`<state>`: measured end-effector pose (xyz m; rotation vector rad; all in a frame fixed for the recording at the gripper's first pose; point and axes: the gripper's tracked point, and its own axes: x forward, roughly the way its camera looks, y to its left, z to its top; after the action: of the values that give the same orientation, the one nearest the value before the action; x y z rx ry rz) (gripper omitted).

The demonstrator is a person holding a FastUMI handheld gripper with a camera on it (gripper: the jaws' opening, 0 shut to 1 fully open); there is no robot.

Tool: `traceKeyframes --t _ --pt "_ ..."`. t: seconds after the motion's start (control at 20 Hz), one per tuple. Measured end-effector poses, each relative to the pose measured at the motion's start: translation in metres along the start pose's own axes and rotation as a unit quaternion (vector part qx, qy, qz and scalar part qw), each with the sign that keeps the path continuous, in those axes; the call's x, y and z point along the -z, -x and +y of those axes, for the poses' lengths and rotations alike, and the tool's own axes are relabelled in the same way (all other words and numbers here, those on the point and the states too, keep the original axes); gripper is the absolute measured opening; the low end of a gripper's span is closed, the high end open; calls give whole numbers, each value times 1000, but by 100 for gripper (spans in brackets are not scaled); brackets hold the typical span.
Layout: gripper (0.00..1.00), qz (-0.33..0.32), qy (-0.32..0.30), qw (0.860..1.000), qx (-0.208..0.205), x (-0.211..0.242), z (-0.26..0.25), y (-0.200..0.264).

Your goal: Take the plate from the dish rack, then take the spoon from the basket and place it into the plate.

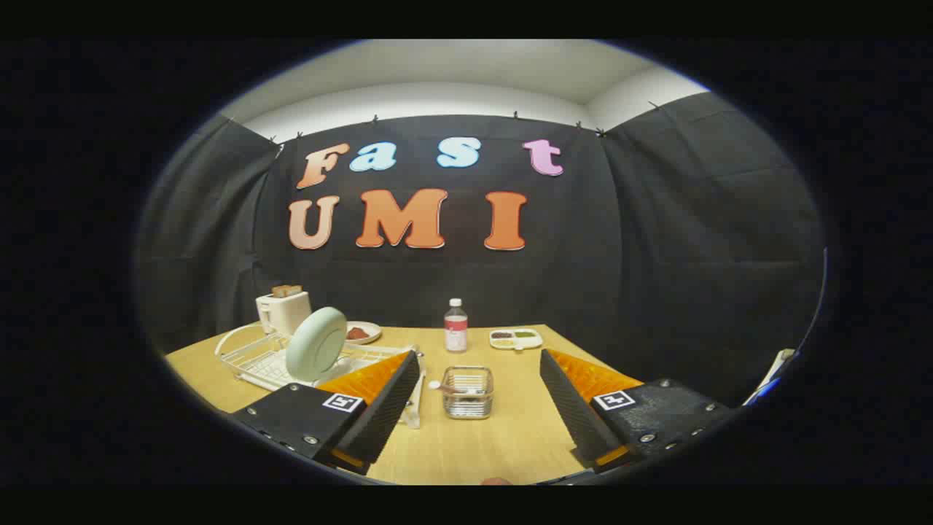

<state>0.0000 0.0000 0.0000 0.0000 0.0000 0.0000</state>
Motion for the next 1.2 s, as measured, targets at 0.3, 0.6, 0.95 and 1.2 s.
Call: traceKeyframes --t 0.3,0.6,0.95,1.2 --pt "99 20 0 1000 9 27 6 5" --pt "99 28 -20 999 2 29 7 9" --pt "99 29 -23 999 9 29 4 8" --pt "99 25 -6 1000 11 27 9 5"
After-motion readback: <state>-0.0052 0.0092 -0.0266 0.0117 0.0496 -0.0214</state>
